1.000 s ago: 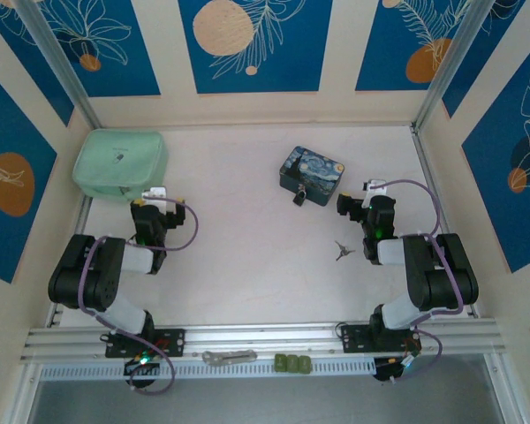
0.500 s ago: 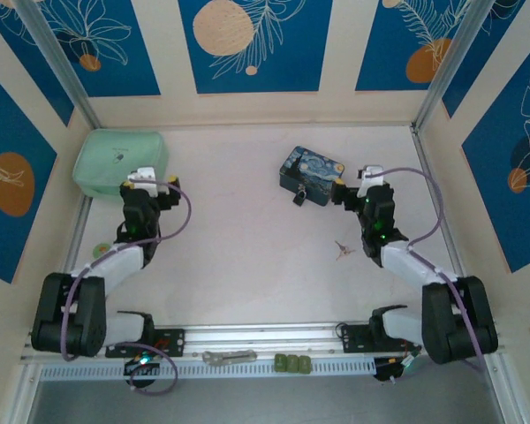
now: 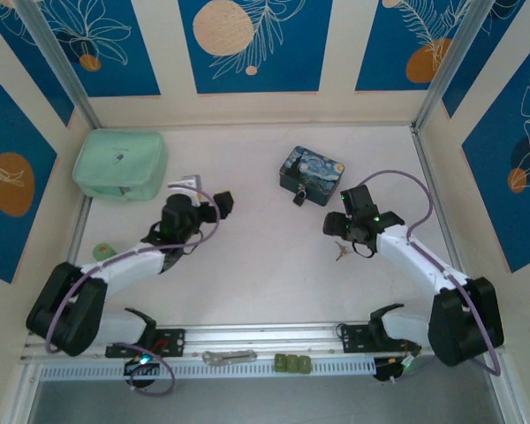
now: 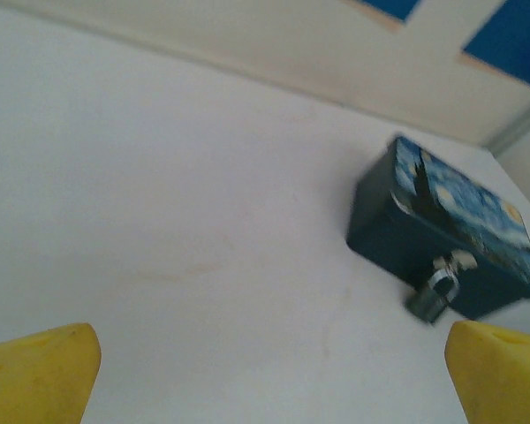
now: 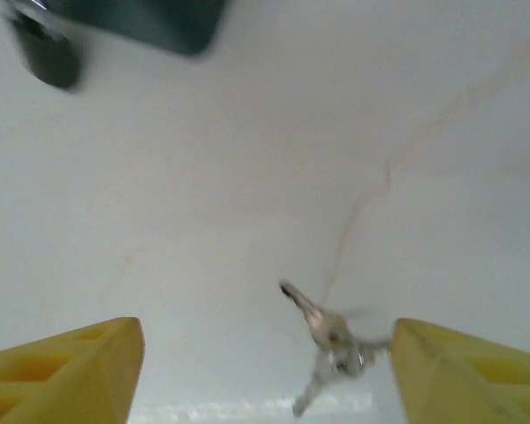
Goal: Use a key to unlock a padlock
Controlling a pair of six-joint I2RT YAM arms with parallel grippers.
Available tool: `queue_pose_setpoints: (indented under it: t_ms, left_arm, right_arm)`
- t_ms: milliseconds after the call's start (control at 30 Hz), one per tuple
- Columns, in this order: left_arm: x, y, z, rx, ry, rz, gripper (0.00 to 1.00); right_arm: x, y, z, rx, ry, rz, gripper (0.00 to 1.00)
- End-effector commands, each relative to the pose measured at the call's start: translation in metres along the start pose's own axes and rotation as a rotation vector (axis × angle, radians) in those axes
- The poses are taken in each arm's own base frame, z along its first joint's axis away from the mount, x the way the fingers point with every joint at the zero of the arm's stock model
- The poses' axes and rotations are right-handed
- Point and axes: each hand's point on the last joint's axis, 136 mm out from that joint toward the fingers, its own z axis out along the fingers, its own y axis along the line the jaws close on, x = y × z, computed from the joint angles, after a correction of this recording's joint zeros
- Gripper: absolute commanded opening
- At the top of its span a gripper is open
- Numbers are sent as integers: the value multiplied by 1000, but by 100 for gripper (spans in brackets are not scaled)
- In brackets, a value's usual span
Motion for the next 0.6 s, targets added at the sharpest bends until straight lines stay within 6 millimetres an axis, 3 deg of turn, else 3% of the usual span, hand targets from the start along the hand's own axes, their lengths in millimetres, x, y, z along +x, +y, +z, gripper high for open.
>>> queue_pose_setpoints:
  t_ms: [0,67,200,567]
  left_arm:
    - [6,-30,20,91,35,-65,100]
    - [11,-37,29,122,48,-92,100]
    - [7,-45,35,162,32,-127,100]
    - [4,-37,23,121,20,-100,100]
  right_arm:
    - [34,-15,4,90,193,-3,59]
    - [31,-18,8,135,216,-20,54]
    - [31,-25,17,213,269,-39,54]
    - [49,-17,35,198,382,-10,51]
